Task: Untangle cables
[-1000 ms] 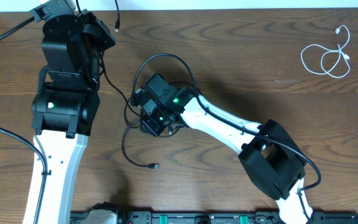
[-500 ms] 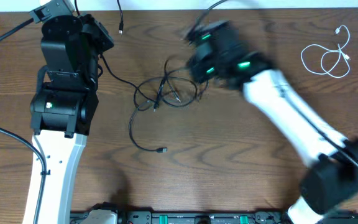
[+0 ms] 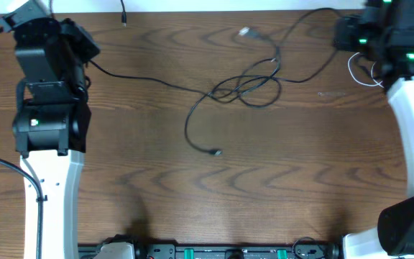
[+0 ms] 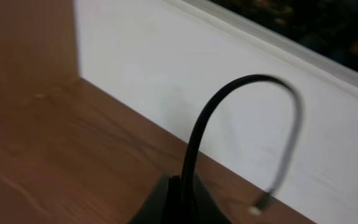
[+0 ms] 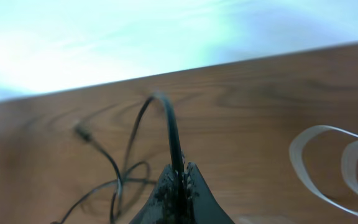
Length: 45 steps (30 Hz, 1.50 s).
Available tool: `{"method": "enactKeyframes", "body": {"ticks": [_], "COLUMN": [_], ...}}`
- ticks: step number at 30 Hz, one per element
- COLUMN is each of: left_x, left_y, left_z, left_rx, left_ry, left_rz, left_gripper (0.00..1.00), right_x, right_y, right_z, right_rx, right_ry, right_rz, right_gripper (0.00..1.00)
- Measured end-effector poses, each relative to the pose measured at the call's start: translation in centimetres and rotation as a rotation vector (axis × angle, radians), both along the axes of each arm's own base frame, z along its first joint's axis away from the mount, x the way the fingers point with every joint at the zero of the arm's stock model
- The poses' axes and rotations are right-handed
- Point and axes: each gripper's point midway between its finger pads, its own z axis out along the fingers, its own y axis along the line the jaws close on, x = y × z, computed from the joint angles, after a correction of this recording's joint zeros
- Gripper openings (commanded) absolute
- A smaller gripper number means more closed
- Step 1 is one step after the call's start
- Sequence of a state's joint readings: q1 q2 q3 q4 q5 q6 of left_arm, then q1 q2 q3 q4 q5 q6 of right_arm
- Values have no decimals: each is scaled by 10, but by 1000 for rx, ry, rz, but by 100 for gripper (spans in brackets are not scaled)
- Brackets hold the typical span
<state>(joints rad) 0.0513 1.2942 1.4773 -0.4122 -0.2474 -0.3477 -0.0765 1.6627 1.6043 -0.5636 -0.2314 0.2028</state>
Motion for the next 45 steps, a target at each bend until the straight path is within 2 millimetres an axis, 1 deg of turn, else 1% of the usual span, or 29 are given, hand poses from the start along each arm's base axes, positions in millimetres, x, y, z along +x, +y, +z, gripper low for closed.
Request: {"method": "enactKeyframes", "body": {"ticks": [3,5,8,10,12,14,15,16,17,21,23,24,26,28,29,30,32,33,35,37,38,42,45], "left_x": [-6,-12,-22,-30,-33,-30,-29,-26,-25,-20,-20,-20,-21,-23,-25,-27,-32,-35,-38,-40,-40,-46,-61], "left_y": [26,45,72,90,100,99,96,92,90,82,82,82,82,80,79,77,71,68,59,47,41,13,-9], "left_z": [1,1,1,1,0,-1,-1,-1,0,1,1,1,2,3,3,2,-3,-7,-16,-27,-32,-45,-50], "left_rx": [28,53,88,103,118,129,133,136,139,150,154,156,162,165,163,160,148,140,117,84,66,-13,-72], "left_ry": [9,18,37,49,63,70,71,70,68,65,67,67,68,70,75,83,108,127,160,198,213,254,279], "left_rz": [77,131,205,255,276,252,236,217,204,166,164,163,158,151,144,135,109,93,48,-16,-53,-191,-281], "left_gripper": [7,7,7,7,7,7,7,7,8,7,7,7,7,7,7,7,7,7,7,7,7,7,7], "right_x": [-2,-4,-5,-6,-6,-5,-4,-3,-1,7,12,14,18,26,30,35,43,47,48,44,41,27,14], "right_y": [-34,-46,-49,-47,-39,-25,-12,-5,6,69,101,108,124,133,134,134,129,127,123,120,122,137,154], "right_z": [-2,-3,-4,-5,-5,-5,-7,-8,-9,-25,-39,-43,-59,-79,-89,-98,-113,-119,-130,-136,-138,-140,-141], "right_rx": [4,4,6,13,22,33,39,39,38,34,25,20,9,-5,-11,-15,-25,-26,-27,-20,-12,49,107], "right_ry": [9,17,22,27,28,28,29,30,30,39,47,52,70,90,98,105,113,118,139,171,184,228,263], "right_rz": [-75,-100,-107,-97,-75,-36,-2,15,42,177,235,244,266,270,266,260,245,236,228,230,243,315,383], "right_gripper": [1,1,1,1,1,1,1,1,1,1,1,1,1,2,6,18,85,98,99,99,99,99,99]}}
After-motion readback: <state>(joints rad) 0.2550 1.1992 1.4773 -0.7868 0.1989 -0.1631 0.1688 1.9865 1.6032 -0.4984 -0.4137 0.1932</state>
